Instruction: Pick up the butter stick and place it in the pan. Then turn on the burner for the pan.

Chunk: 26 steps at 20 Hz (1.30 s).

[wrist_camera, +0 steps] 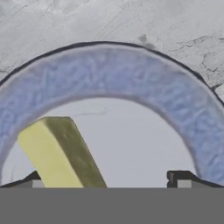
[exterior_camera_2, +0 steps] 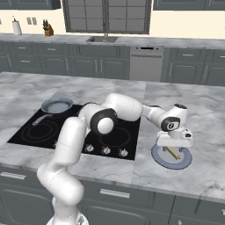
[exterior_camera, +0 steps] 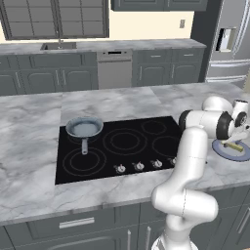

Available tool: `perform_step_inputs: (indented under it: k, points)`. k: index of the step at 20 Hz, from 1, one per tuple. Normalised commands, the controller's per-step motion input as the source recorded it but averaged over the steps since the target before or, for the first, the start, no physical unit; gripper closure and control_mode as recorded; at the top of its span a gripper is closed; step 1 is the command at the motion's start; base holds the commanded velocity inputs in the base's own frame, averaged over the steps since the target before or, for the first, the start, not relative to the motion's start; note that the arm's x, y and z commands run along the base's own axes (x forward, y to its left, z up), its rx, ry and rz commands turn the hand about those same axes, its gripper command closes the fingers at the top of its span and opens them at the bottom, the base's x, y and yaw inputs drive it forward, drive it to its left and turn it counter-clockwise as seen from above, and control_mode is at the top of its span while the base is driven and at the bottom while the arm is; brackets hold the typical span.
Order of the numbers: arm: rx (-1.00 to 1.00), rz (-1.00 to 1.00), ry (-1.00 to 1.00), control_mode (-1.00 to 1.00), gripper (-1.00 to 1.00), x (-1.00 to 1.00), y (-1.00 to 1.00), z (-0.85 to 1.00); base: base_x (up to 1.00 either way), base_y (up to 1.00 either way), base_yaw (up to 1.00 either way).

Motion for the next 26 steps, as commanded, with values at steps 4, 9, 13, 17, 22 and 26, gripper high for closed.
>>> perform_step_inputs:
  k: [4,9,13,17,22,26]
  points:
    - [0.0,0.0,0.0,-1.0,-1.0,0.0,0.0,-0.19,0.0,0.0,0.0]
    - [0.0,0.0,0.0,-1.0,1.0,0.0,0.0,-0.06,0.0,0.0,0.0]
    - [0.0,0.0,0.0,-1.0,1.0,0.0,0.0,0.0,0.0,0.0,0.0]
    - [0.0,0.0,0.0,-1.0,1.0,0.0,0.0,0.0,0.0,0.0,0.0]
    - [0.0,0.0,-0.01,-1.0,1.0,0.0,0.0,0.17,0.0,0.0,0.0]
    - [0.0,-0.01,-0.02,-1.0,1.0,-0.01,0.0,0.37,0.0,0.0,0.0]
